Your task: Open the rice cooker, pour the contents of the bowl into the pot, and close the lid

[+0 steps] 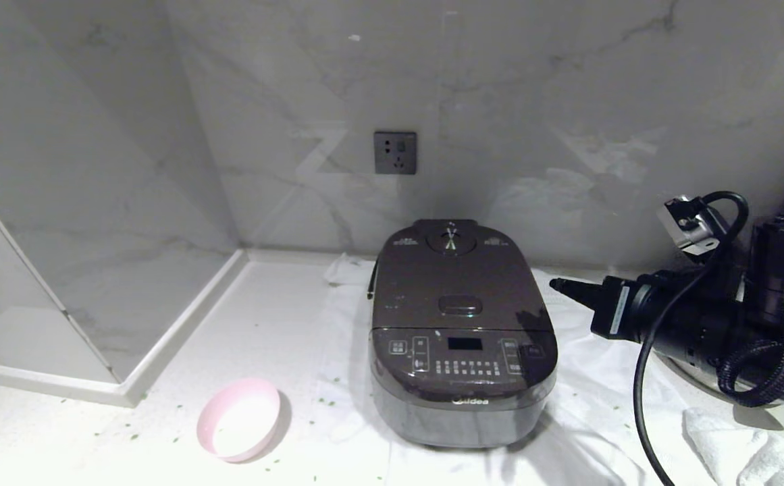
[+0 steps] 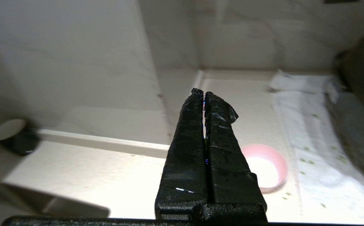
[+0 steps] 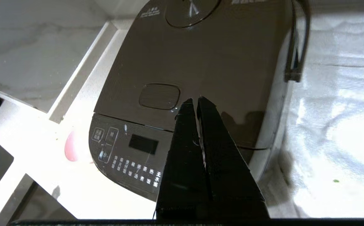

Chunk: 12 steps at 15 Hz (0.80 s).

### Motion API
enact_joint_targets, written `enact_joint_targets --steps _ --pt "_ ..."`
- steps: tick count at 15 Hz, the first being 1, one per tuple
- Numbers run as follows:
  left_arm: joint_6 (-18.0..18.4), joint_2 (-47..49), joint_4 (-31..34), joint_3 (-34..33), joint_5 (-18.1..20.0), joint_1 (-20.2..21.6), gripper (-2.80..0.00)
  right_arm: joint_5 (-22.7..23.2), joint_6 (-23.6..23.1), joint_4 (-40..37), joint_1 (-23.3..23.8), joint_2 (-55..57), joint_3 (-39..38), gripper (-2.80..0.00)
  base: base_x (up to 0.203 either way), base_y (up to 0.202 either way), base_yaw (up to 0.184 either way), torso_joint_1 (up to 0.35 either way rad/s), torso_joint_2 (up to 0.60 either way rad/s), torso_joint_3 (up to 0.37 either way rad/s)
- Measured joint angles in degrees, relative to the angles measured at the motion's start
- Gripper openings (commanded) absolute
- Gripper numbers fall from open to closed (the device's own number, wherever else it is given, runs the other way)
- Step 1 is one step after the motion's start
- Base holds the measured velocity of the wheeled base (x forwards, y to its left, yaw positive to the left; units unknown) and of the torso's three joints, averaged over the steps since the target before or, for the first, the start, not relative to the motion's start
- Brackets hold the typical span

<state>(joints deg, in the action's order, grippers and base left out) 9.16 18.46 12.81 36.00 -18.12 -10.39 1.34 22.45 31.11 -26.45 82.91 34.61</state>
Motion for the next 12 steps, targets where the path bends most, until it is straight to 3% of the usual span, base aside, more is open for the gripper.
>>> enact_joint_targets --steps 3,5,8,12 --pt "0.3 -2.3 0.1 0.7 0.4 7.5 -2.80 0.2 0.3 0.3 -0.1 2.7 0.7 -2.80 0.000 0.000 0.000 0.000 0.00 0.000" --pt "1.9 -4.5 0.2 -0.2 2.8 11.0 -2.80 0.3 0.3 0.5 -0.6 4.3 0.8 -2.80 0.000 0.000 0.000 0.000 0.00 0.000" --pt "2.7 -10.7 0.4 -8.4 6.5 11.1 -2.80 0.2 0.3 0.6 -1.4 5.0 0.6 -2.80 0.000 0.000 0.000 0.000 0.00 0.000" --pt "0.7 -16.8 -0.9 -24.2 6.3 10.6 -2.80 0.1 0.3 0.5 -4.7 5.3 0.1 -2.80 0.000 0.000 0.000 0.000 0.00 0.000"
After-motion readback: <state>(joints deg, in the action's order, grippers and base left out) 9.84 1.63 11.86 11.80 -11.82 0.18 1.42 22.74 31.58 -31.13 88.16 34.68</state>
